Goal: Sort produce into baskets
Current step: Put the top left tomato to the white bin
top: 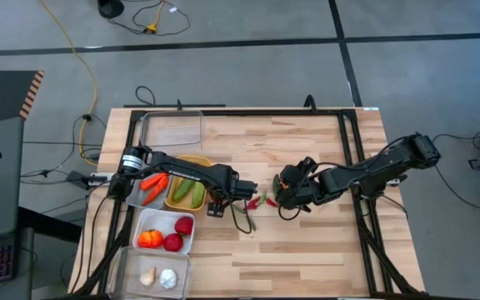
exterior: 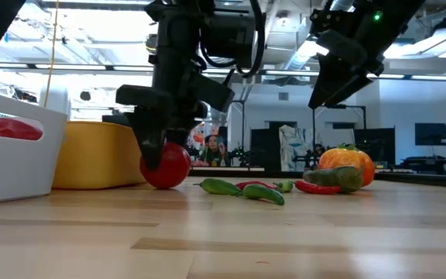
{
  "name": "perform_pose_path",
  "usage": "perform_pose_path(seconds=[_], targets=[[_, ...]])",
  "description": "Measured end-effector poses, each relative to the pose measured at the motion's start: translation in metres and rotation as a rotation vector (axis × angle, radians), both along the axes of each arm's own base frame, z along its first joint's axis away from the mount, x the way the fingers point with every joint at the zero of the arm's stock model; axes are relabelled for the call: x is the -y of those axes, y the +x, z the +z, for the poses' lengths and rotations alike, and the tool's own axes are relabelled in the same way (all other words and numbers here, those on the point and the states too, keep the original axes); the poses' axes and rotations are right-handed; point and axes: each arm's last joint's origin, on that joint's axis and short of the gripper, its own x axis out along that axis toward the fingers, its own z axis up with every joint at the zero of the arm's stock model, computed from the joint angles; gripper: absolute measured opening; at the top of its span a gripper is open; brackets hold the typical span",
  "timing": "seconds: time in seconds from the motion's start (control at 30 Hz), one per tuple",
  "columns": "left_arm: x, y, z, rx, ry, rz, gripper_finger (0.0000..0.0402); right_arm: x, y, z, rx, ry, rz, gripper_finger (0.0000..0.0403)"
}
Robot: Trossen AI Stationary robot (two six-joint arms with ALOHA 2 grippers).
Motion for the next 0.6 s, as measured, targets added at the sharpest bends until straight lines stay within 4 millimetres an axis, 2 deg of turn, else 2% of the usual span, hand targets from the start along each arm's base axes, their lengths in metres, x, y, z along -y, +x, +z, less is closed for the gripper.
perform_pose_path(seconds=[0.2, 0.3, 0.47, 0.6], targets=[[0.0, 0.0, 0.0, 0.002, -0.002, 0.001, 0.0267, 0.0, 0.0, 0.0, 0.0, 0.0, 0.0, 0.0376], [0.0, 0.001, 0.007, -0.006, -0.002, 0.019, 0.0266, 0.0, 0.0, 0.0, -0.001, 0.0, 0.0, 0.0376], [0.004, 0.006, 0.039, -0.003, -0.002, 0.043, 0.0266, 0.0, 0.0, 0.0, -0.002, 0.0, 0.0, 0.0376], [0.015, 0.006, 0.071, -0.01, -0.073, 0.044, 0.0269, 0.0, 0.0, 0.0, -0.002, -0.001, 0.0, 0.0376]])
